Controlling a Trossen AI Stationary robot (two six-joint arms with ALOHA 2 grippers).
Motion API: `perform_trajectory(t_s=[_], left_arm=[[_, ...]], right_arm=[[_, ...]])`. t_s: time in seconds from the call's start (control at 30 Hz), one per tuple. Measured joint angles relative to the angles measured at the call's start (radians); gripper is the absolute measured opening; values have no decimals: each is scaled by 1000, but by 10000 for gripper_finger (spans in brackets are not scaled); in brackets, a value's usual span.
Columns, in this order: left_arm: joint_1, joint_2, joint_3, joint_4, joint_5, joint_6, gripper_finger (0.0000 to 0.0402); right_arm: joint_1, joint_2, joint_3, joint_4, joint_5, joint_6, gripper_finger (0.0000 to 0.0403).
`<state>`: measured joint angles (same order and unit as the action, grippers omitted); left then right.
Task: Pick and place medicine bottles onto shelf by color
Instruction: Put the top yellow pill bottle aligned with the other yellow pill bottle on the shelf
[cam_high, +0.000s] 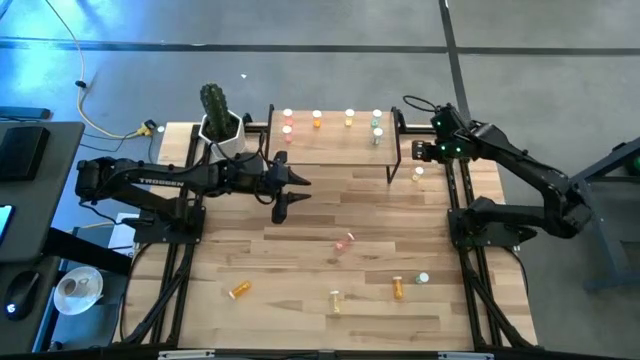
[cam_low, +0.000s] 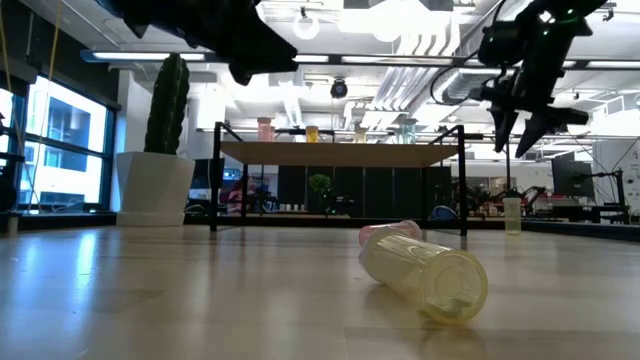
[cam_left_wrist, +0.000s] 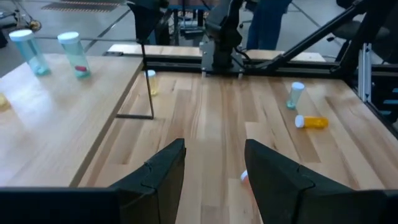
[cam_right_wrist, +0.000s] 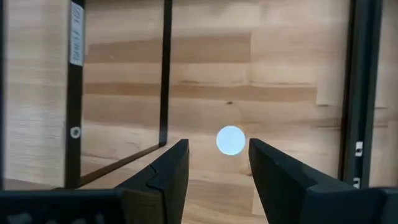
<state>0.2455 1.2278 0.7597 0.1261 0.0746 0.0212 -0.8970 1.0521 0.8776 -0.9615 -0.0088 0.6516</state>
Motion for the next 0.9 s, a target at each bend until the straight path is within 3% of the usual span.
perform_trajectory(t_s=[0.53, 0.9], left_arm=[[0, 0, 0, -77, 0, 16, 158], [0, 0, 0, -77, 0, 16, 158]], right_arm=[[-4, 238, 0, -7, -41, 54, 158], [-58, 314, 0, -5, -60, -3, 158]])
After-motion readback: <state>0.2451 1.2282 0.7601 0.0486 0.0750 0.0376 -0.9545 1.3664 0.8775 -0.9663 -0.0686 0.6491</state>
